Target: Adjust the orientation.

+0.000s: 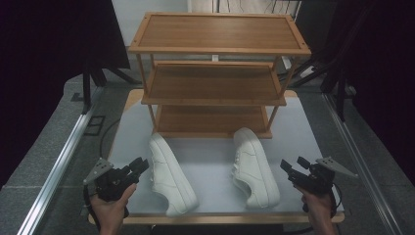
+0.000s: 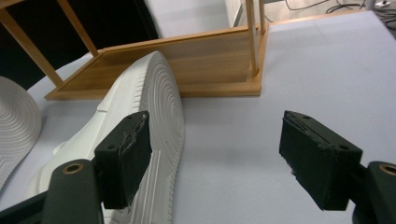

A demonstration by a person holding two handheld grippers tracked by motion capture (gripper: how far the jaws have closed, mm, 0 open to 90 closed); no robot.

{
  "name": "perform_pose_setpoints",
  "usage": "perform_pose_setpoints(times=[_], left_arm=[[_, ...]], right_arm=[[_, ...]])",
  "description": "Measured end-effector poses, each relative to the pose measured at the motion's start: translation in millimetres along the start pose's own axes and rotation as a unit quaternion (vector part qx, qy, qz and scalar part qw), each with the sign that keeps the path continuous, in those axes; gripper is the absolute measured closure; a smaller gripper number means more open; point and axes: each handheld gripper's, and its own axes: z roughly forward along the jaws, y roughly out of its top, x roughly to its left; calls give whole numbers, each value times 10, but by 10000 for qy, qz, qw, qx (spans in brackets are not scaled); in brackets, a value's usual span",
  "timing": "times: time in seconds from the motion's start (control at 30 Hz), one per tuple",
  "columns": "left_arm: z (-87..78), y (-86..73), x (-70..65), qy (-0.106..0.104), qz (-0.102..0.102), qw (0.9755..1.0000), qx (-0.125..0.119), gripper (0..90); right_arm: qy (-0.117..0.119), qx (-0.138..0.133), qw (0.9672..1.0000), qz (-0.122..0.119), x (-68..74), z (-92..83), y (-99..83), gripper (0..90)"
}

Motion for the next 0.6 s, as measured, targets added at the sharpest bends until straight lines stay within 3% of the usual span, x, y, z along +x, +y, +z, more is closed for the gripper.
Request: perform_pose_setpoints(times=[0.17,0.23,0.37,0.6], left_arm=[[-58,-64,-34,6,28,9999,150,840],[-80,-146,-71,-30,131,9991,391,858],[-107,-251,-97,-73,214,9978,629,875],[-137,-449,-150,-190,185,9954,918,888]], right_arm=[[8,-48,9999,112,-37,-21,16,259],[-6,-52,9999,123,-42,-24,18,261],[-42,-26,9999,127,-39,-19,15,263],[-95,4,9999,144,-37,-7,3,269]])
